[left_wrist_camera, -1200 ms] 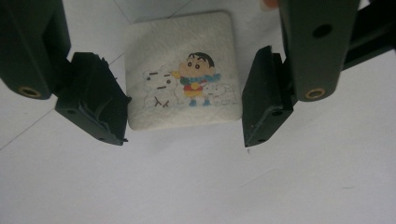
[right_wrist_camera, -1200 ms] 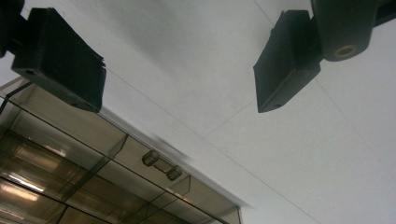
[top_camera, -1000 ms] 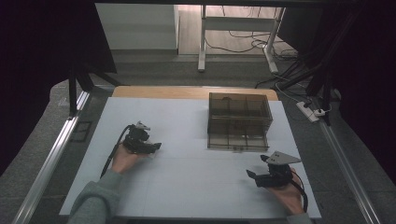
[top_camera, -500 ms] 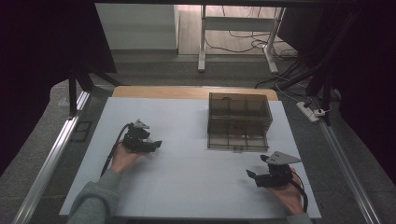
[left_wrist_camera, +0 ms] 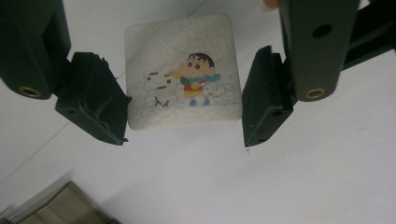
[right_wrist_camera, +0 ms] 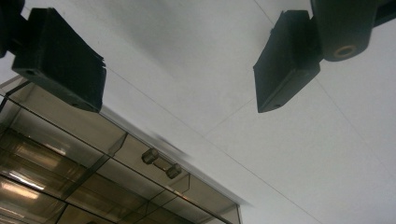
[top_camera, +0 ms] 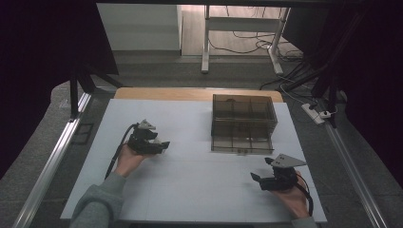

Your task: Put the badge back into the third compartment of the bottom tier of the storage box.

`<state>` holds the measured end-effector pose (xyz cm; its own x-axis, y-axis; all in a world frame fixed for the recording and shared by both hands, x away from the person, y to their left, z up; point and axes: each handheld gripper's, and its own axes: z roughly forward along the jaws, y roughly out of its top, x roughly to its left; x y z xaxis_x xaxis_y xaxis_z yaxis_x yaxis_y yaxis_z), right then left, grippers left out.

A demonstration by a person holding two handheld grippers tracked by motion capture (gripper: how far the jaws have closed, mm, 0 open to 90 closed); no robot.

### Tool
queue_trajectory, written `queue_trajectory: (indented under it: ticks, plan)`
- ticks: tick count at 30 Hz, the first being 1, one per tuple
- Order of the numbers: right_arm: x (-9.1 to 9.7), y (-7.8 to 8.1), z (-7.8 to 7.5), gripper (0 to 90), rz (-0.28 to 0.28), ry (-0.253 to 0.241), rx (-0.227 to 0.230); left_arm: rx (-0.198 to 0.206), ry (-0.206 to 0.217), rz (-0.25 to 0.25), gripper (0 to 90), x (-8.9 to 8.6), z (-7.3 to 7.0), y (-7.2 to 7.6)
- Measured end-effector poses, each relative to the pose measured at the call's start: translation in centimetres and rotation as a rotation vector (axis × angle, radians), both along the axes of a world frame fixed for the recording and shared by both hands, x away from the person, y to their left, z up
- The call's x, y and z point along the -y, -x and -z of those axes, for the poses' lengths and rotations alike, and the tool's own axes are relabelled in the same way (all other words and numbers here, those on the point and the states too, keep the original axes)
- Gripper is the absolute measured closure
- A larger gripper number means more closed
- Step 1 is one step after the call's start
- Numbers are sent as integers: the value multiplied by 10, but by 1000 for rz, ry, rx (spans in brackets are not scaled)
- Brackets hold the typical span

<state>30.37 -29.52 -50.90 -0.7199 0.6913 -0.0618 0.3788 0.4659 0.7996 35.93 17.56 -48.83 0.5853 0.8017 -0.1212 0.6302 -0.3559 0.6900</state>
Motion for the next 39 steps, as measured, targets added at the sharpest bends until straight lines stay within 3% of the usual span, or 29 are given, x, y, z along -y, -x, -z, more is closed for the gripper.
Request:
queue_trajectory:
  ticks: [21, 39]
  plan:
    - [-1, 0, 1, 167, -10, -1, 0, 28, 20, 97, 333, 43, -13, -6]
    - [-1, -1, 1, 167, -9, -5, -2, 39, 64, 222, 333, 95, -20, -22]
